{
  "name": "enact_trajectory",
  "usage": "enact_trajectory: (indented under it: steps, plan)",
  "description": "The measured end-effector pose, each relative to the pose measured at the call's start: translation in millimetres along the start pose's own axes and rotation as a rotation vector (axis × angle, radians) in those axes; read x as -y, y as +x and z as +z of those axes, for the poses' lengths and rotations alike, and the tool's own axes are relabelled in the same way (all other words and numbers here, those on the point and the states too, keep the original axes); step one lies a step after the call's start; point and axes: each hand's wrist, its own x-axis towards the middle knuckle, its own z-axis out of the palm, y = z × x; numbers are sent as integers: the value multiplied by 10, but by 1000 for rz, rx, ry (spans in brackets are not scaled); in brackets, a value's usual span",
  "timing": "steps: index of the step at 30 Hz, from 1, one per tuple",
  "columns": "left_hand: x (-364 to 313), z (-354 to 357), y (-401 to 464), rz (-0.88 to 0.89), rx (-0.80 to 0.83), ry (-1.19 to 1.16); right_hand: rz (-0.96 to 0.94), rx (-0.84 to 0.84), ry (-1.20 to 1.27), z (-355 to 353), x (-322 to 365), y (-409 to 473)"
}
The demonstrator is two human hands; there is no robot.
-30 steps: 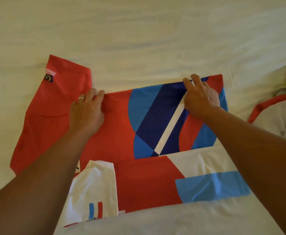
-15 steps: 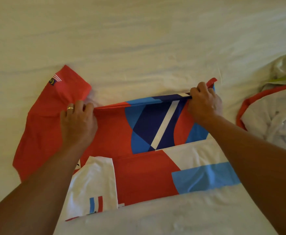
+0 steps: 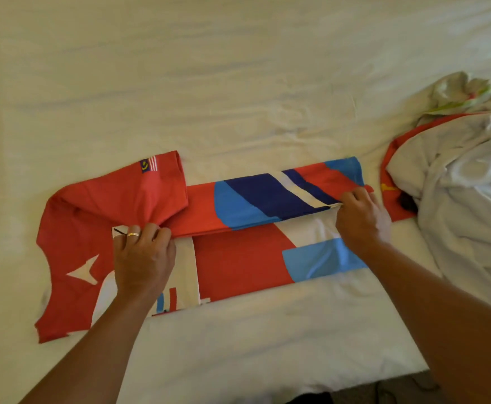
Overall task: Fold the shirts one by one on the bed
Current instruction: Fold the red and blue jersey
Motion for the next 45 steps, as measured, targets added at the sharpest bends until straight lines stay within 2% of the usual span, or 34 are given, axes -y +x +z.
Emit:
enact_trajectory:
  steps: [3,11,13,15,17,20,24,28,33,37,41,45]
  plan:
    - [-36,56,-100,6,7,5,-25,35,-81,20,-70,-101]
    - [-115,103,-131,35,67,12,96,193,-159,29,-131,-196]
    - [-159,83,-100,30,82,-8,136,193,-118,9,-93,-183]
    - [-248,52,-11,8,64,-69,136,118,-50,6,-56,-120]
    - [-358,31,142,-22,21,-180,93,54,42,29,-20,2]
    - [-532,28,436,-24,-2,-280,24,51,175,62,69,259]
    - [-685,43,788,-8,70,-246,-42,145,228,71,189,546]
    - [-722,129,1032,-31,221,-160,-7,260,131,88,184,777]
    - [-690,166,1131,-142,200,-138,36,194,178,72,149,955]
    - [-817,164,1022,-148,110,-203,45,108,124,102,190,927]
    - [-1069,291,733,22,188,-213,-122,7,86,226,321,648]
    - [-1177,552,564,39,298,-233,-257,151,62,487,497,338]
